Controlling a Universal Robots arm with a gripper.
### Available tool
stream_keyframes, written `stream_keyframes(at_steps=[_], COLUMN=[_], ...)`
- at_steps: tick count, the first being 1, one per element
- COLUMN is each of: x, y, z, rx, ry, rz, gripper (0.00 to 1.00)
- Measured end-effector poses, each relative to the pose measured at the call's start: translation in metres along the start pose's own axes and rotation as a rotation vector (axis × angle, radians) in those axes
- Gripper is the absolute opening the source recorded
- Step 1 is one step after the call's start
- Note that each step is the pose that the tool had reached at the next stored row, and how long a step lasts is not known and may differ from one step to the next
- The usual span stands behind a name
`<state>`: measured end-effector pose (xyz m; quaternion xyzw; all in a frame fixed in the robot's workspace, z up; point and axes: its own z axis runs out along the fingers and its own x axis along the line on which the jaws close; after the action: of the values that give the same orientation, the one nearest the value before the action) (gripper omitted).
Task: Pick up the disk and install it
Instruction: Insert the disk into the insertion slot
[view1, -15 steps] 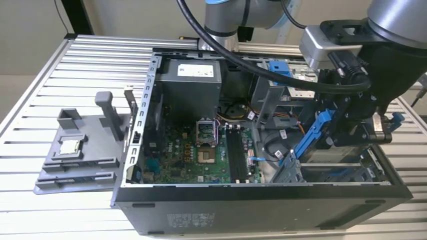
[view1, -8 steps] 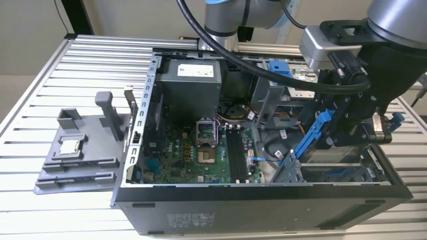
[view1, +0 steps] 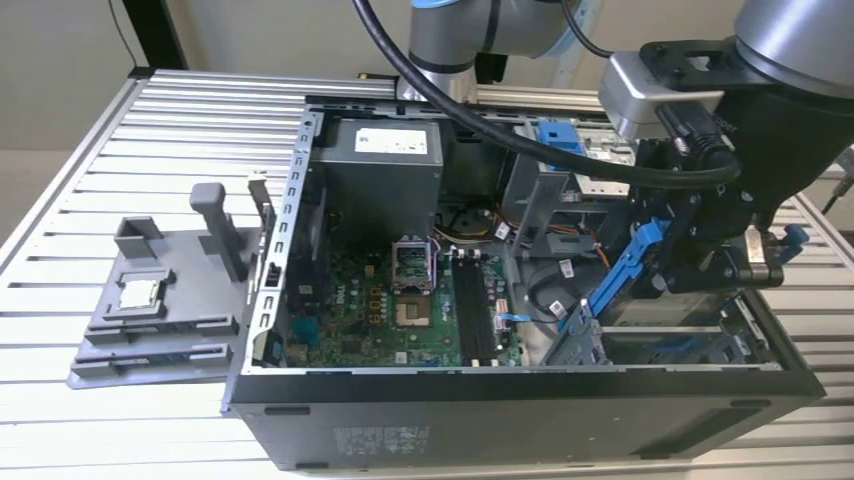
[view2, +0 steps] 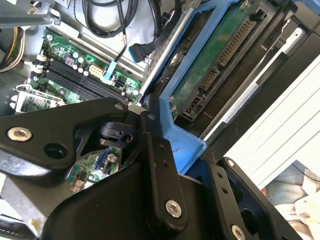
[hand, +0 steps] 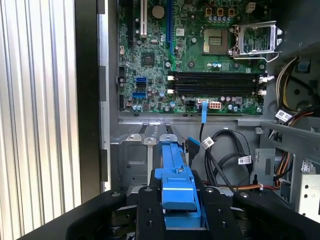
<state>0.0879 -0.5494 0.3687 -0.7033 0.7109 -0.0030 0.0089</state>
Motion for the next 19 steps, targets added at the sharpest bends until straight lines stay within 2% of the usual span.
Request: stream_keyframes(at_steps=[7,8,19], x=[-0.0001,0.0,-0.0001], y=[0.0,0.0,-0.0001], z=[0.0003,0.0002,0.0002], rx=[0.0009,0.0009,0.0014], ry=[-0.0008,-0.0004,-0.0002], rz=[0.0,0.0,0.0], gripper=[0.0,1.0,1.0])
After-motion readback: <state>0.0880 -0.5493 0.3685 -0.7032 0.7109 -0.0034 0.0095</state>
